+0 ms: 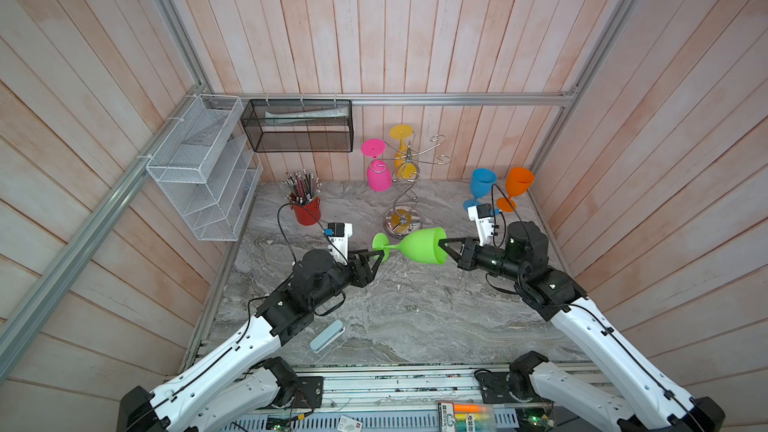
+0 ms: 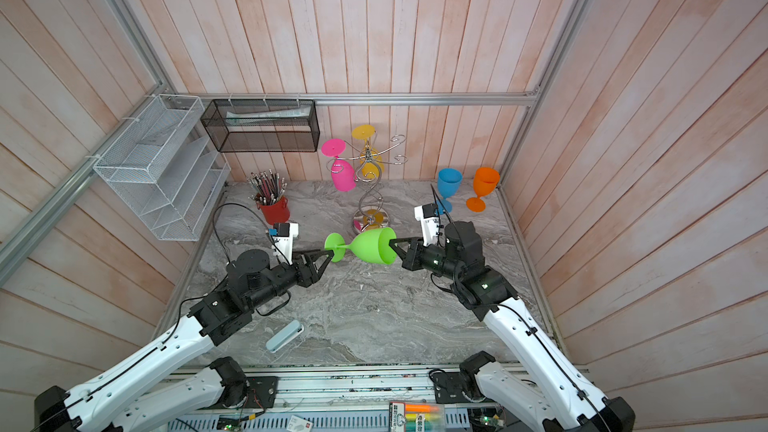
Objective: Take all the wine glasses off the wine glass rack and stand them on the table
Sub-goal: 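Close the right gripper on the bowl of the green glass, then carry the green glass toward the blue glass while the left gripper withdraws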
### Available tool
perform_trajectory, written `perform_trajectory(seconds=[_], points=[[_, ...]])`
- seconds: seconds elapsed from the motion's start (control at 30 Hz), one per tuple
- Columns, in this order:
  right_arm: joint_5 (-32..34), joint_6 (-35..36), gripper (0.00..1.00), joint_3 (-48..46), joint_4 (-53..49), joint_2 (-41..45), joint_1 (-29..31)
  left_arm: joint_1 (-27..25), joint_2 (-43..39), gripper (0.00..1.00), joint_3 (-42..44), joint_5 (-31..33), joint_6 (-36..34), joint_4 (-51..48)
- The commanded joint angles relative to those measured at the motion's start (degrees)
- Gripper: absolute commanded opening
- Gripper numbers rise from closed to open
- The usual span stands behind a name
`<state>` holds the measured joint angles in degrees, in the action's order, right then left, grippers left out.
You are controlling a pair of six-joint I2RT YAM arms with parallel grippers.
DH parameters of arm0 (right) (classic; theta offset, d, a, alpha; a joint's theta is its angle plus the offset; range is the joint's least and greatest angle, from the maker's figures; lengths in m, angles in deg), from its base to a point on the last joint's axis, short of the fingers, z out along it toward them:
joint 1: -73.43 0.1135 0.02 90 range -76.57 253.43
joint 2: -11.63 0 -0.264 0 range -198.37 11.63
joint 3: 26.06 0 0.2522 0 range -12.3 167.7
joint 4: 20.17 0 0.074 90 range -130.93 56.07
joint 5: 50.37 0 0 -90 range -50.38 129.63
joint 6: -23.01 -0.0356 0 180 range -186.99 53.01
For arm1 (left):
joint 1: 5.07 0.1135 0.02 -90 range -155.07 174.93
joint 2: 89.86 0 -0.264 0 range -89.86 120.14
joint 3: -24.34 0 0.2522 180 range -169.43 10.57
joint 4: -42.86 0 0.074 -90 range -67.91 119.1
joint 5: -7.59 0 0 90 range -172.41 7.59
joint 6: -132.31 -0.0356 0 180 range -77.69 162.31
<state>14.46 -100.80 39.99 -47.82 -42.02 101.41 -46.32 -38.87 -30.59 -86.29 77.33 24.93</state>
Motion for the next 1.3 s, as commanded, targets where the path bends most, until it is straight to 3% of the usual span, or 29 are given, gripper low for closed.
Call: perform_trajectory(seconds=[0.0, 0.17, 0.33, 0.73, 1.0, 1.27], points=[[4.26, 2.45, 0.00, 4.81, -3.95, -1.29, 0.00, 0.17, -1.05, 0.73, 0.83, 2.10, -2.09, -2.12], [8.46, 4.64, 0.00, 9.61, -9.04, -5.23, -0.04, 0.23, -2.49, 0.83, 0.69, 5.27, -3.84, -5.04], [11.53, 6.41, 0.00, 12.65, -12.82, -9.00, -0.66, 0.21, -3.87, 0.87, 1.44, 6.82, -4.33, -6.05], [18.91, 10.20, 0.00, 18.71, -21.42, -13.45, -8.03, 0.21, -4.58, 0.97, 3.28, 6.26, -5.82, -5.95], [17.16, 10.32, 0.00, 19.90, -22.01, -15.83, -14.10, 0.21, -5.86, 0.99, 4.94, 5.24, -7.50, -5.99], [21.68, 11.43, 0.00, 22.24, -25.04, -19.43, -18.49, 0.25, -8.36, 1.00, 6.09, 4.72, -9.52, -7.24]])
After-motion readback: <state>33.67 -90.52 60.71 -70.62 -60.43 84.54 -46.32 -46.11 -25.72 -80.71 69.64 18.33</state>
